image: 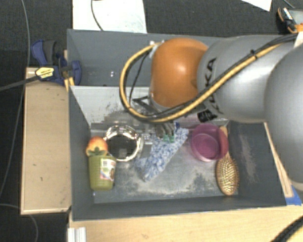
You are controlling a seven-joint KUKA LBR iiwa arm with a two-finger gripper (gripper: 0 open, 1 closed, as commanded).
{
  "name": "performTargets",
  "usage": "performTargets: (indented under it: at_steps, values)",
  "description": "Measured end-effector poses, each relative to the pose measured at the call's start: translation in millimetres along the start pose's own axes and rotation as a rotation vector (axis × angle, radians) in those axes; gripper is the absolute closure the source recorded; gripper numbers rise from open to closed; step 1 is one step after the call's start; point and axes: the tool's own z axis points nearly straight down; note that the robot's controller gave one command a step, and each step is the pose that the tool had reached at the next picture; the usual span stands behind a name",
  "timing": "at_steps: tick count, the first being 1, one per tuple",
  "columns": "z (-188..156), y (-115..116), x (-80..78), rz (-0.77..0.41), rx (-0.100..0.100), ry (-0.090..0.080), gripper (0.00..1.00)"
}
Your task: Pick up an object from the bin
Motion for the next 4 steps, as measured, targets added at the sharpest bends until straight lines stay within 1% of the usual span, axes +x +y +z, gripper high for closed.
performTargets:
  at_steps: [1,2,3,4]
  values:
    - [0.0,0.0,0.0,0.000,0.000,0.000,0.00]
    - [42.5,0.5,-15.2,-0.199,0.000,-0.002,0.00]
    - [55.2,23.7,0.0,0.053,-0.001,0.000,0.00]
    - [85.0,20.5,-24.1,-0.134,0.000,-0.004,0.00]
